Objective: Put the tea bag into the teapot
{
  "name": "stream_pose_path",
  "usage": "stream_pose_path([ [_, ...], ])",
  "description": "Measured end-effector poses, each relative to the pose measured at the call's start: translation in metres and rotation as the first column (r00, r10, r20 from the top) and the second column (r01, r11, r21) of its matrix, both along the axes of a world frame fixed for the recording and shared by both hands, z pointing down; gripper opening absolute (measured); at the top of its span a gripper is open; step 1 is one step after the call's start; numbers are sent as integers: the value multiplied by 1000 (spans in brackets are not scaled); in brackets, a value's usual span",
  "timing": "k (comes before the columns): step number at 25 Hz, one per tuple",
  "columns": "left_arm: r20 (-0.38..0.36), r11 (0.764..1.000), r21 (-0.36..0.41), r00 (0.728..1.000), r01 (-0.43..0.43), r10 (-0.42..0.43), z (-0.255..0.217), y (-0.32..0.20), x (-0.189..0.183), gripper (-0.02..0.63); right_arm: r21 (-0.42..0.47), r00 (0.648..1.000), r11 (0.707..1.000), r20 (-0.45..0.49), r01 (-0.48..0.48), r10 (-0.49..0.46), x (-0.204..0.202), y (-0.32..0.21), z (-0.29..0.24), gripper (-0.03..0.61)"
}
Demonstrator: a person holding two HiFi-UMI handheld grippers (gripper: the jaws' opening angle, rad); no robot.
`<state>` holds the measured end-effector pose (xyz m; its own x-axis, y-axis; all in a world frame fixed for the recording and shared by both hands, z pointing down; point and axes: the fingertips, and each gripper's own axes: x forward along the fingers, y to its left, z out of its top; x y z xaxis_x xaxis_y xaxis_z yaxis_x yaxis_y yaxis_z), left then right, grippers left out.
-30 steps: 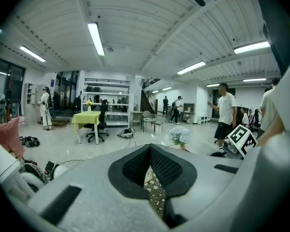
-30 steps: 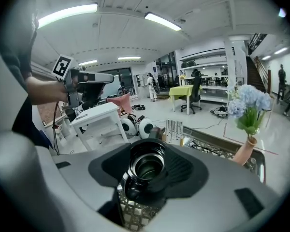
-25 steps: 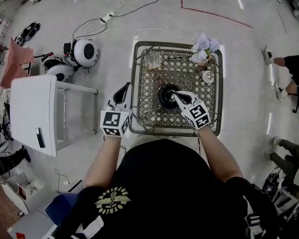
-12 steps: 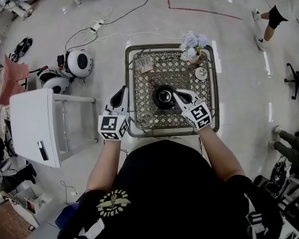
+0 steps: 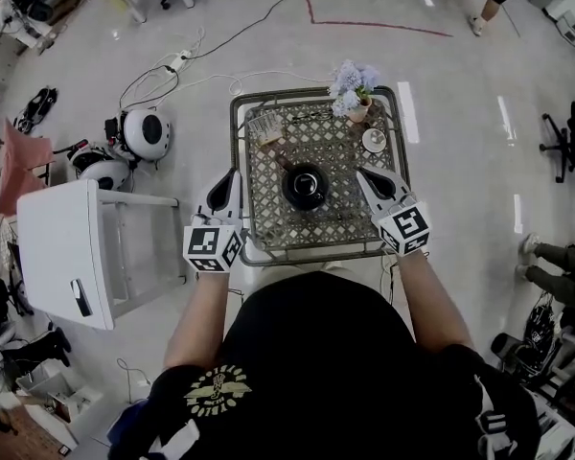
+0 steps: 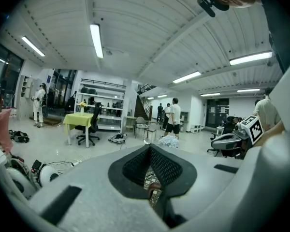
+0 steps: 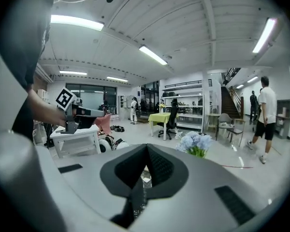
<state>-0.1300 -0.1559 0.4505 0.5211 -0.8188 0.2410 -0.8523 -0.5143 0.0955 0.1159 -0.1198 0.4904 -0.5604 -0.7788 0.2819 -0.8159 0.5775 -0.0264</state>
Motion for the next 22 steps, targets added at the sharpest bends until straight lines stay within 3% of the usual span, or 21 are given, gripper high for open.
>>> stream_pose_path([
  [8, -24, 1000, -2, 1000, 5, -5, -7, 21, 14, -5, 12, 999, 999, 16, -36, 36, 24, 22, -5, 9],
  [15, 5, 999, 7, 999, 35, -35, -10, 45, 15, -5, 5, 999, 1000, 24, -27, 27, 31, 39, -2, 9],
  [22, -21, 997, 15, 997, 75, -74, -22, 71, 19, -5, 16, 999, 1000, 34, -16, 15, 44, 60, -11, 9],
])
